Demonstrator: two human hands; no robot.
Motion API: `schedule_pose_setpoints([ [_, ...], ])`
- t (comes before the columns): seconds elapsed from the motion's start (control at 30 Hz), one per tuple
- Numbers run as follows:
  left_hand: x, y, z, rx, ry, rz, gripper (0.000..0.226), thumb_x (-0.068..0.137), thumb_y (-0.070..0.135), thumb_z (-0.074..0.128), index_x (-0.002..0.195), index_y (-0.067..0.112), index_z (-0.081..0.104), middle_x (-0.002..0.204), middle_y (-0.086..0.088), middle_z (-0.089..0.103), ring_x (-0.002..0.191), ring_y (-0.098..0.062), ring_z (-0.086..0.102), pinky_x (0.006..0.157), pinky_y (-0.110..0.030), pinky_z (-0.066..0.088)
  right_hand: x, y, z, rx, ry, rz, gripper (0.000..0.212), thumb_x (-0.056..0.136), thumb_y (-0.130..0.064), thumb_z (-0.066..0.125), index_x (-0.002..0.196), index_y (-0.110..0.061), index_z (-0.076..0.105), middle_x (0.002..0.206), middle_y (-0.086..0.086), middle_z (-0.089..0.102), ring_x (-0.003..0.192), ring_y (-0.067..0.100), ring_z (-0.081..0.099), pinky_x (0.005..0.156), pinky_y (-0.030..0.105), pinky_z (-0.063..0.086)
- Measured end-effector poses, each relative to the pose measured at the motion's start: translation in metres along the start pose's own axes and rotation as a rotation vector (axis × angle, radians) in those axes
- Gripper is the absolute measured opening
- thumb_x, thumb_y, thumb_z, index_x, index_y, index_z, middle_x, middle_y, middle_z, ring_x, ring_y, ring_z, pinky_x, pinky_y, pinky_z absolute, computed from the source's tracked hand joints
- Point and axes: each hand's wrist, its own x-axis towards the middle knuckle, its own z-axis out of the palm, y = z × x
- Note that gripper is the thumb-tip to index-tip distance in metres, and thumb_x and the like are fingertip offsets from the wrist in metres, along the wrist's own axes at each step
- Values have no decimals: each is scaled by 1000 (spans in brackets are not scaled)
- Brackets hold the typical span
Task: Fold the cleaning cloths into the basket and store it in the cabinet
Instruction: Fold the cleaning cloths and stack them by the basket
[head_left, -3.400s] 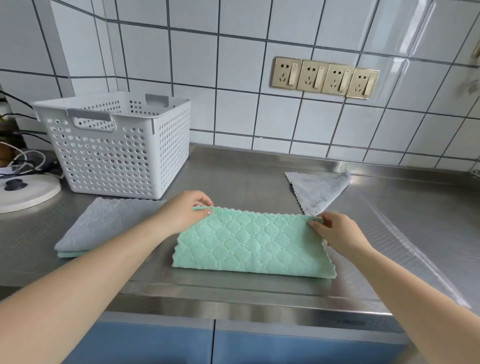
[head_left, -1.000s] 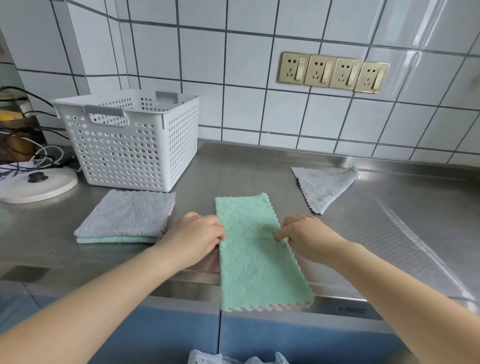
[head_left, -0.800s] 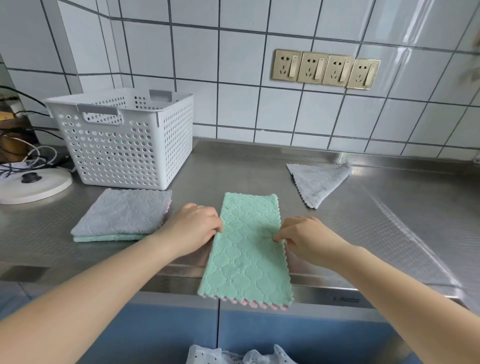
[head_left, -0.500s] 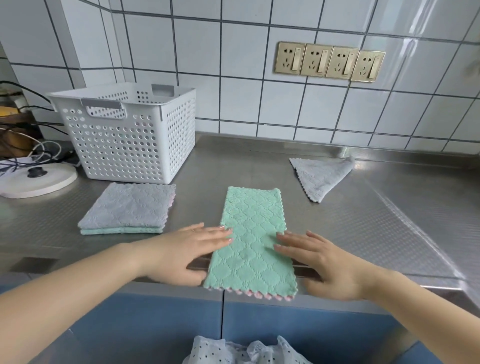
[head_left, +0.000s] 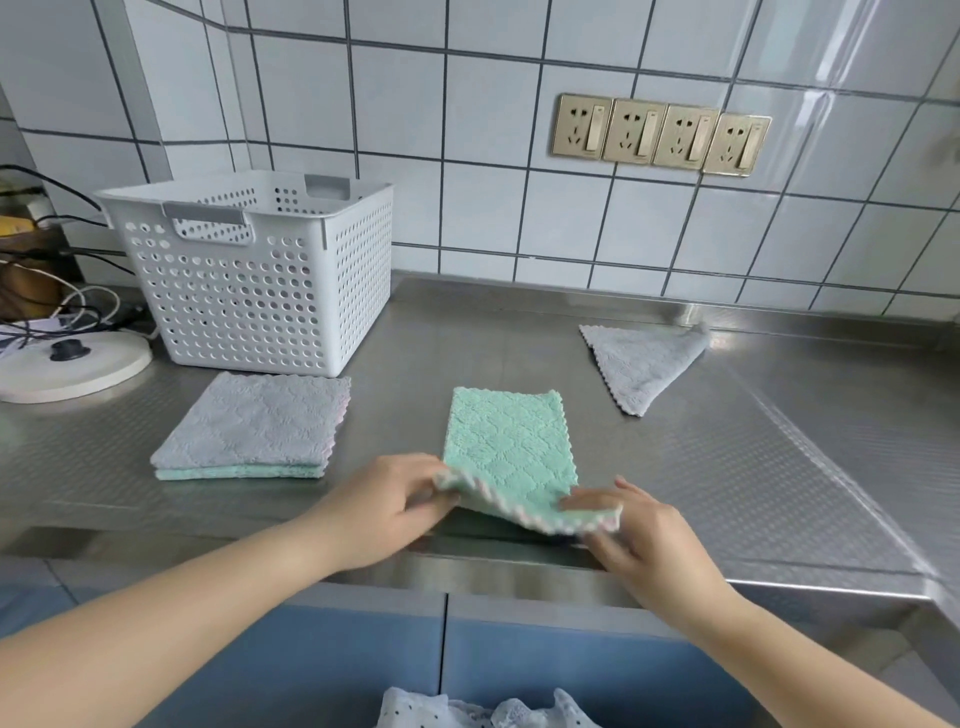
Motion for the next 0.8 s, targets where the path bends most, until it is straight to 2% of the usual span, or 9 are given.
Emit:
schedule_pose_setpoints([
  [0.03,7,6,0,-116,26,-121,18,95,23,54,82,28,66,75,25,67,76,11,59,75,-13,45,8,-4,-3,78,31,115,24,90,-39,53,87,-22,71,82,-12,69,77,3,63,78,24,48],
  [0.07,15,9,1,-166,61,-222,27,95,22,54,70,26,59,57,26,59,59,13,53,60,-8,38,17,-7,-5,137,64,214,28,90,-36,57,75,-14,65,63,-8,60,59,9,53,62,24,42],
  [0.13,34,9,3,-247,157,-341,38,95,25,52,59,20,41,42,12,38,41,0,35,47,-16,26,38,-10,-8,236,126,361,42,90,-34,58,62,-7,45,49,-5,35,47,9,29,49,25,26],
  [0.23,64,-4,7,-367,254,-421,35,97,28,50,68,10,42,59,3,29,52,-6,28,49,-22,20,76,-5,-5,314,144,478,43,92,-35,55,64,-5,40,56,0,37,55,14,35,56,30,27],
  [0.4,107,-39,15,-380,222,-579,40,95,38,45,85,0,53,72,-5,44,68,-15,41,64,-29,28,127,22,12,281,-11,673,34,95,-35,50,76,-6,54,69,6,51,65,20,45,63,29,36],
  [0.53,127,-57,21,-147,79,-672,35,98,29,44,67,15,39,60,1,36,55,-16,34,55,-31,22,145,37,22,119,-149,740,41,95,-32,50,62,-11,38,57,5,41,61,24,45,62,32,41],
  [0.67,132,-60,22,-52,15,-729,37,97,28,46,63,16,37,61,1,40,57,-16,38,51,-29,22,152,39,22,117,-203,791,36,92,-32,54,66,-9,46,57,6,45,59,25,49,61,36,49],
  [0.73,133,-59,21,-23,-15,-742,28,97,28,47,72,14,47,72,-3,50,68,-21,46,54,-29,26,153,39,21,103,-222,807,36,92,-31,54,64,-10,45,55,5,44,51,22,46,51,30,43],
  [0.8,134,-57,19,-5,-41,-757,22,96,28,47,97,8,55,95,-12,60,85,-27,53,62,-29,31,154,39,23,65,-238,801,38,92,-31,54,63,-11,42,53,4,43,47,20,44,45,25,38],
])
